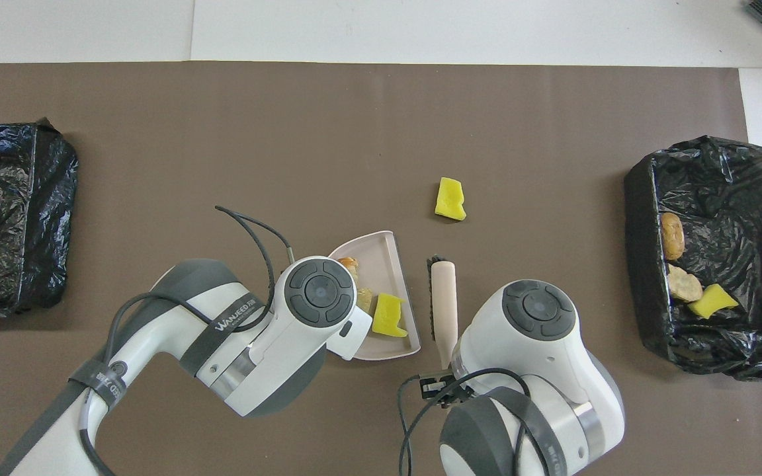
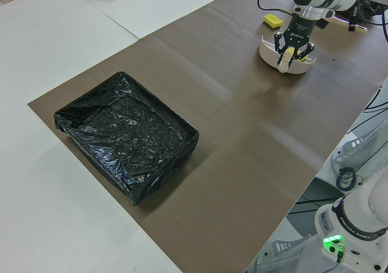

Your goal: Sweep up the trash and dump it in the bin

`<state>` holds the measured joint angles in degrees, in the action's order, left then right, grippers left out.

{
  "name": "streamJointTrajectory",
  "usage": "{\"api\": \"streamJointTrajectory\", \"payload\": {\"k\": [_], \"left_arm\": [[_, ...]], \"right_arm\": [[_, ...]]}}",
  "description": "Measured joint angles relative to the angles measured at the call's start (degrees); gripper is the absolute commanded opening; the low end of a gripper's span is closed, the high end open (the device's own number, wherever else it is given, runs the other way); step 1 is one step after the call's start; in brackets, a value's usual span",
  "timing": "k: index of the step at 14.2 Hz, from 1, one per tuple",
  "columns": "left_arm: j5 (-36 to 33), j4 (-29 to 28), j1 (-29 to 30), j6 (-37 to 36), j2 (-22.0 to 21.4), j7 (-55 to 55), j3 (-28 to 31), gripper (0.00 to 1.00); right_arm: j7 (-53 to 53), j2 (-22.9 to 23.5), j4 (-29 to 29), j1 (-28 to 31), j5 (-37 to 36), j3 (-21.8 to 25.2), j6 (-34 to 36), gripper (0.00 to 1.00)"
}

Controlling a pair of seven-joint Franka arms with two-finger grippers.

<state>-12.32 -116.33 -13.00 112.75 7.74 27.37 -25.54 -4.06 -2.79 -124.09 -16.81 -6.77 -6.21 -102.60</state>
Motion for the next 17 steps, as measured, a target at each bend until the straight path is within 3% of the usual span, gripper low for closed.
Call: {"api": "streamJointTrajectory", "payload": {"k": [3,6,8,13,17], "left_arm": [[0.0,3.2,0.0,-0.2,1.6,-1.3,0.9,0.0],[0.0,6.9,0.1,-1.8,4.2,-1.4,1.5,0.0],[0.0,9.1,0.1,-3.4,6.5,-2.0,1.6,0.0],[0.0,10.6,0.0,-4.4,8.5,-3.0,1.5,0.0],[0.0,10.1,-0.1,-5.1,8.4,-3.1,1.5,0.0]], "right_arm": [[5.2,9.0,10.6,4.1,-10.5,0.2,0.0,0.0],[5.3,19.8,20.4,3.6,-22.1,-0.3,1.1,0.0],[5.4,24.8,23.6,2.7,-26.4,-0.5,2.2,0.0],[5.7,27.5,23.5,0.2,-26.7,-1.1,4.2,0.0],[5.7,26.4,21.3,-0.7,-16.4,-5.2,4.8,0.0]]}}
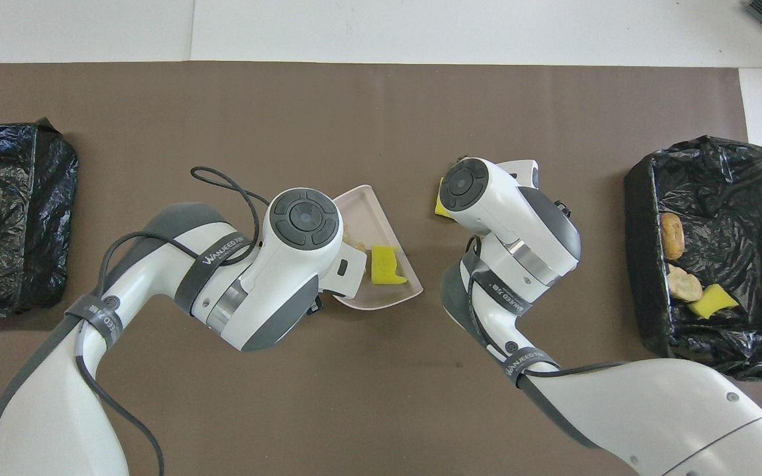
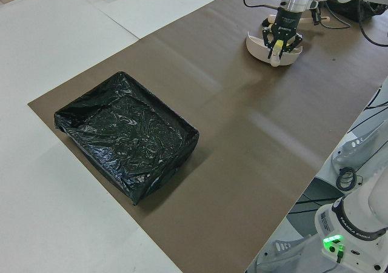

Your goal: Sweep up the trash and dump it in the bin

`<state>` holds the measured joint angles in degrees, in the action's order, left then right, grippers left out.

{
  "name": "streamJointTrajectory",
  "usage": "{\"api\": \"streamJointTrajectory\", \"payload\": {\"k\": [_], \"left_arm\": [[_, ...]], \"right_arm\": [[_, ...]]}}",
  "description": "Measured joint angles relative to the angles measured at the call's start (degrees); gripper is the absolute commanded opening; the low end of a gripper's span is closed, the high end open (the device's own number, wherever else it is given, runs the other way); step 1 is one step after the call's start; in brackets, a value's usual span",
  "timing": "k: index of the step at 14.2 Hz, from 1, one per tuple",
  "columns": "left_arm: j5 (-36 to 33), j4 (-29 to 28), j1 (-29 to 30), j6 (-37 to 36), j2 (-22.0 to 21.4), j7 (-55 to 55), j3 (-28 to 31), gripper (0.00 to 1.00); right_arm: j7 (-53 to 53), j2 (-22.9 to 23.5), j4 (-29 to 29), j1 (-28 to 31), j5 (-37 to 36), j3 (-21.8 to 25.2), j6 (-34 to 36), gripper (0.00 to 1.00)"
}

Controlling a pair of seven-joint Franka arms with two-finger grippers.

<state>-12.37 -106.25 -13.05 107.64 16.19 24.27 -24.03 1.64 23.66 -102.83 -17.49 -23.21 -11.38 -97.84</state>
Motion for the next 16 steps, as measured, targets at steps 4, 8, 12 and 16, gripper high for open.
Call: {"api": "streamJointTrajectory", "payload": {"k": [4,8,12,16], "left_arm": [[0.0,-1.1,0.0,-0.2,-0.3,0.0,0.0,0.0],[-0.1,-1.1,0.0,-0.2,-0.4,0.8,0.0,0.0],[-0.1,-1.2,0.1,0.1,-0.4,6.7,1.2,0.0],[-0.1,-1.2,0.1,1.9,-0.4,11.8,2.6,0.0]], "right_arm": [[0.0,-2.9,-0.9,-0.4,15.7,-1.2,2.0,0.0],[-1.1,-5.3,-2.0,-0.5,25.5,-1.2,2.1,0.0],[-1.1,-7.5,-2.9,0.7,26.4,-1.1,2.1,0.0],[-0.8,-8.8,-6.9,2.2,26.4,-1.1,-1.3,0.0]]}}
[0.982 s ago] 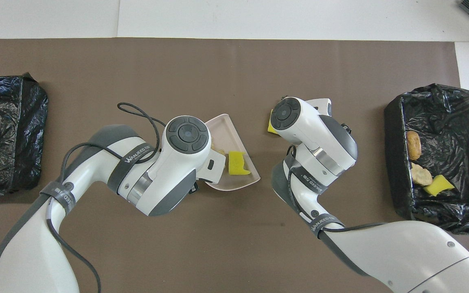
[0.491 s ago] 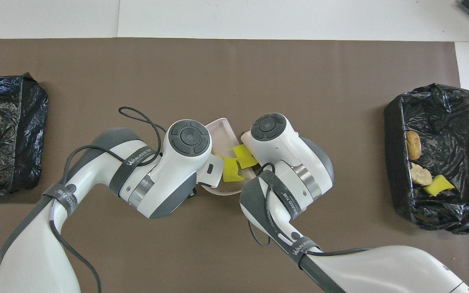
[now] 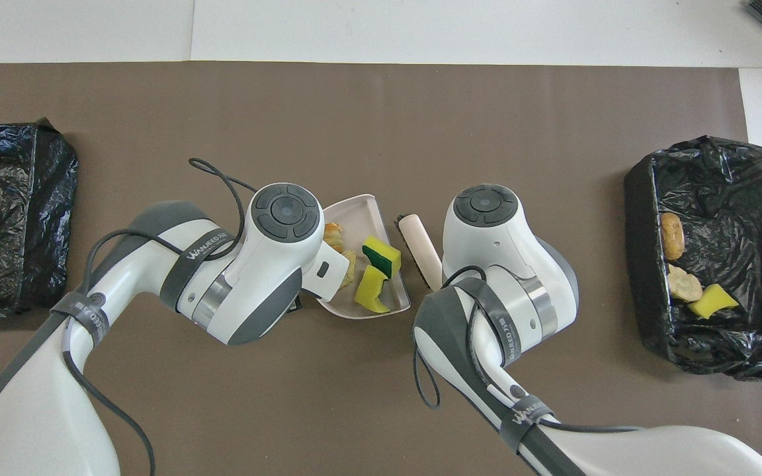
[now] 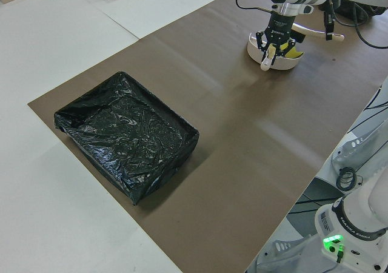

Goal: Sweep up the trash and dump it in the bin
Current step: 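Carry the loaded dustpan with the left gripper over the nearer black bin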

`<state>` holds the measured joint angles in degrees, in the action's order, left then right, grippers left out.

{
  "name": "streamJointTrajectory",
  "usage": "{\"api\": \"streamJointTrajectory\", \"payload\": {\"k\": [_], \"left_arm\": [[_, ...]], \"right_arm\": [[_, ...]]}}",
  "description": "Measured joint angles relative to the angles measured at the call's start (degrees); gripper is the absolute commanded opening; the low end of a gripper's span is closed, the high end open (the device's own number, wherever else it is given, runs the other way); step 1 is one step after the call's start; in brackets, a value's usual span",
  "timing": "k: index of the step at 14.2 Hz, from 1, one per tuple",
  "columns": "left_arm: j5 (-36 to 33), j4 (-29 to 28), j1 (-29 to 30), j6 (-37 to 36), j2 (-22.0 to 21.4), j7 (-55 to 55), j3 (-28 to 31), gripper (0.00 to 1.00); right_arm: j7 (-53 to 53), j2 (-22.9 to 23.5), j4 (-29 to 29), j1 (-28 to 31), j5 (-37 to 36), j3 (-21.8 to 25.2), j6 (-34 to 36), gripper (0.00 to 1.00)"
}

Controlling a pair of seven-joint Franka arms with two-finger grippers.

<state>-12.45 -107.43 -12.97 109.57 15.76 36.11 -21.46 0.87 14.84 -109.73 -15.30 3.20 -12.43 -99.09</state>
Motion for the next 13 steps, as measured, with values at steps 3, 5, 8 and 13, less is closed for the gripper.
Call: {"api": "streamJointTrajectory", "payload": {"k": [3,5,8,13], "left_arm": [[0.0,-0.1,0.0,0.9,0.0,3.2,0.2,0.0],[0.0,-0.1,0.5,1.0,-0.2,7.5,0.8,0.0],[1.6,-1.1,0.8,1.0,-2.9,16.2,4.2,0.0],[6.9,-5.4,1.0,1.0,-12.5,34.5,17.1,0.0]], "right_arm": [[0.0,-0.2,-0.3,0.0,0.0,0.0,-0.1,0.0],[0.0,-0.3,-0.3,-0.2,-0.4,0.0,-0.1,0.0],[-0.6,-0.6,-0.3,-0.8,-0.7,-0.1,-0.1,0.0],[-13.9,-1.1,1.3,0.1,2.4,0.0,3.1,0.0]]}}
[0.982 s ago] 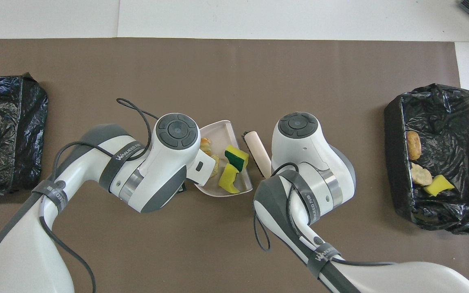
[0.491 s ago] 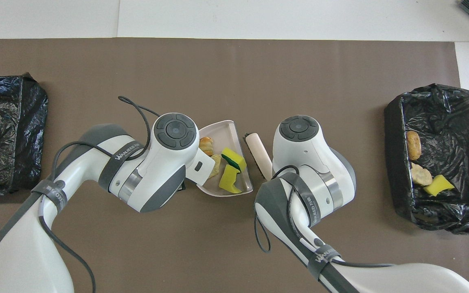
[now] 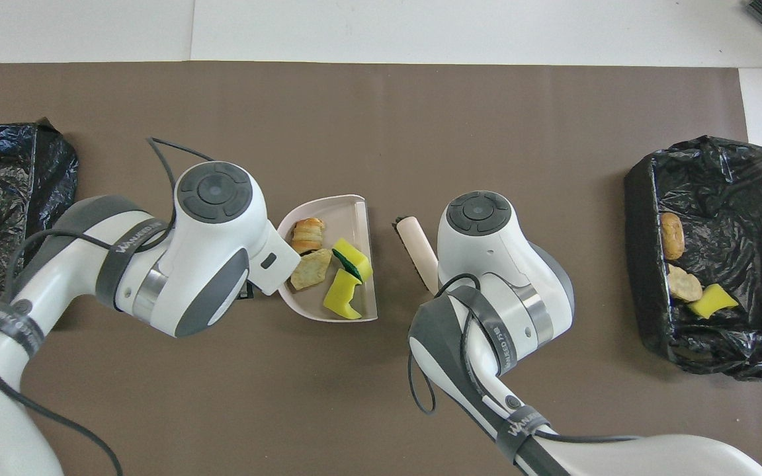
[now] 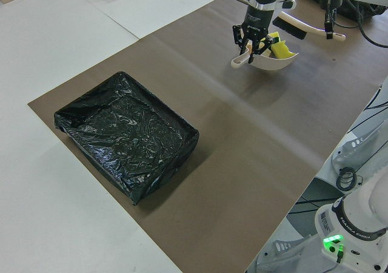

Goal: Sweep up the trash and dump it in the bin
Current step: 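Carry the loaded dustpan with the left gripper over the nearer black bin, then tilt the dustpan with the left gripper to dump debris into the bin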

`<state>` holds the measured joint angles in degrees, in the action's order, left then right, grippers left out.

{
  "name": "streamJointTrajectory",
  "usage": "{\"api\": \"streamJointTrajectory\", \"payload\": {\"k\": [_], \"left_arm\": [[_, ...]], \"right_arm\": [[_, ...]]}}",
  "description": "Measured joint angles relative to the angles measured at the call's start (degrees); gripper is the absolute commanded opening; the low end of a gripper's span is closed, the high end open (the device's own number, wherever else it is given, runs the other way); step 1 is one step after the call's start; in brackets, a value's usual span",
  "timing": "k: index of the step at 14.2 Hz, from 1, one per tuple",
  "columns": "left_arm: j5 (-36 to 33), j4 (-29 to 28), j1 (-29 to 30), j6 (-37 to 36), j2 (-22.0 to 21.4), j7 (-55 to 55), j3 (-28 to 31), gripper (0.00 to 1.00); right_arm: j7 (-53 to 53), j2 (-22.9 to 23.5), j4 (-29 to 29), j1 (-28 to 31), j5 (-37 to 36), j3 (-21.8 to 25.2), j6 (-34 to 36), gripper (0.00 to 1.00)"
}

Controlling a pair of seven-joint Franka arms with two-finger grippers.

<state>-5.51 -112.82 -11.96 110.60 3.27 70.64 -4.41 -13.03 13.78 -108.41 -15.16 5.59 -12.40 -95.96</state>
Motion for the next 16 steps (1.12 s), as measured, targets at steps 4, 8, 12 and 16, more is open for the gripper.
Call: {"api": "streamJointTrajectory", "payload": {"k": [4,8,12,16], "left_arm": [[3.6,-0.1,0.3,0.0,-2.4,12.5,14.2,0.0],[9.6,0.9,0.4,0.0,-2.8,19.8,28.6,0.0],[12.2,7.3,0.7,-1.0,-0.7,33.7,39.8,0.0],[11.9,14.9,2.6,1.1,5.3,37.7,42.9,0.0]], "right_arm": [[-13.6,-1.4,0.8,-3.0,7.5,-0.8,2.6,0.0],[-20.1,-2.7,0.6,-9.6,14.8,-1.4,2.6,0.0],[-21.7,-2.9,-2.6,-15.6,18.0,-1.5,0.2,0.0],[-21.6,-2.9,-4.6,-16.1,18.0,-1.4,-1.3,0.0]]}}
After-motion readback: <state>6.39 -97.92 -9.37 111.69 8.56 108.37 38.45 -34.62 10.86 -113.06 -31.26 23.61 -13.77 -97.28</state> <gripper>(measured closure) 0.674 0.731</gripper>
